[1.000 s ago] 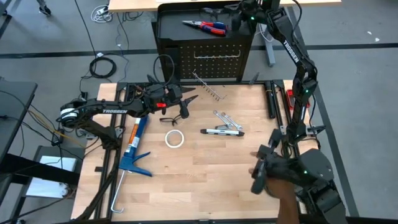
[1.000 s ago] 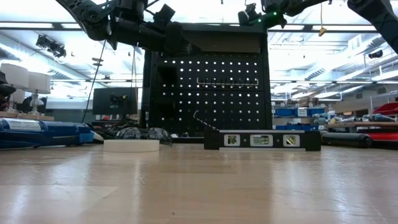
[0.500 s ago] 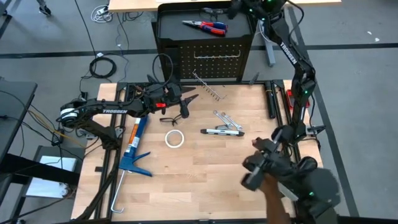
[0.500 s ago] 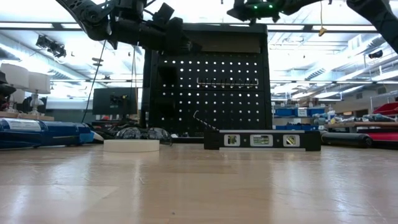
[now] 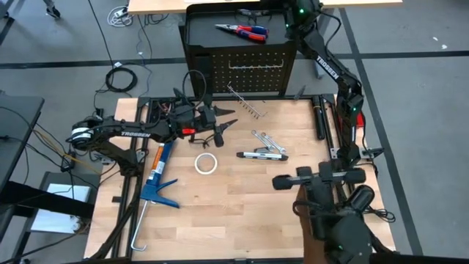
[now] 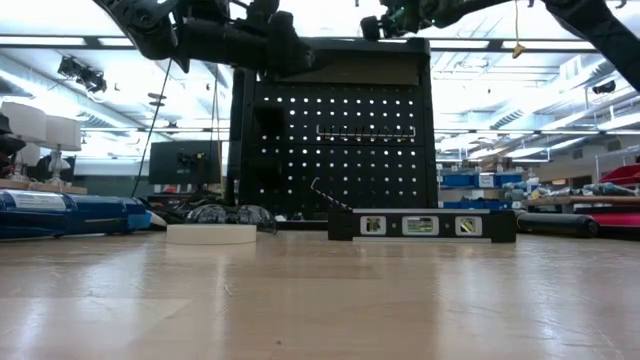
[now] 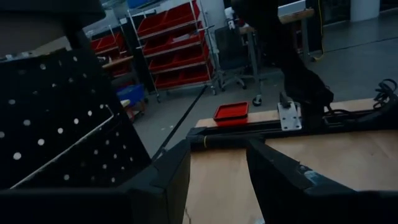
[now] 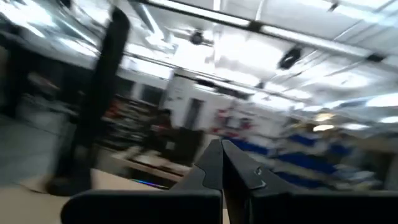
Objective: Hang tools onto peg board
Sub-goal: Remove the pliers from the peg board bin
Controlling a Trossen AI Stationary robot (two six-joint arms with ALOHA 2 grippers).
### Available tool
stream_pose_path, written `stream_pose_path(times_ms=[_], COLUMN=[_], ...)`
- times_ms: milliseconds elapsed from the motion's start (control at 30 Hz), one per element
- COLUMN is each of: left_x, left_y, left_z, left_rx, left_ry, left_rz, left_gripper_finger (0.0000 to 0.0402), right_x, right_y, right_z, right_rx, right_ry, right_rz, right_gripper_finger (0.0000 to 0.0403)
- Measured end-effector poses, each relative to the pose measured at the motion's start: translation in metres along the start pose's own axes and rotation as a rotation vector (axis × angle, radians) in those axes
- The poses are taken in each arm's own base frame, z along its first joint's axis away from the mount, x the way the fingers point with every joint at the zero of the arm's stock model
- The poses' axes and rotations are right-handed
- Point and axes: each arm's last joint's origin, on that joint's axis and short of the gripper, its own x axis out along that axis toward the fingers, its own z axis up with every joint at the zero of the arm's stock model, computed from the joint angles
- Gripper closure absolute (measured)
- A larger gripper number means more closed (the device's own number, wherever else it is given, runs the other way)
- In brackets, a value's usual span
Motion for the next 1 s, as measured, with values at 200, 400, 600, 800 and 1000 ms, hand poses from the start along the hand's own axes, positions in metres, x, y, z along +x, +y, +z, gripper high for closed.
stream_pose_path(times_ms=[200,400,600,800,1000], left_x=[0.000,0.000,0.000,0.000,0.000], left_y=[-0.004,-0.006,-0.006,-0.006,-0.006], left_z=[0.000,0.000,0.002,0.002,0.002], left_rx=[0.000,0.004,0.002,0.002,0.002], left_ry=[0.003,0.009,-0.008,-0.006,-0.007], left_rz=[-0.013,-0.023,-0.018,-0.019,-0.017], left_gripper_finger=[0.0241,0.0241,0.0241,0.0241,0.0241], right_x=[0.004,0.004,0.003,-0.004,-0.005], right_y=[-0.001,0.005,0.015,0.018,0.001], right_z=[-0.008,-0.017,-0.029,-0.031,-0.022], right_rx=[-0.151,-0.259,-0.359,-0.317,-0.148], right_ry=[0.030,0.096,0.166,0.251,0.271], right_rz=[-0.060,0.014,0.118,0.328,0.442], right_gripper_finger=[0.0394,0.0394,0.0392,0.0396,0.0396])
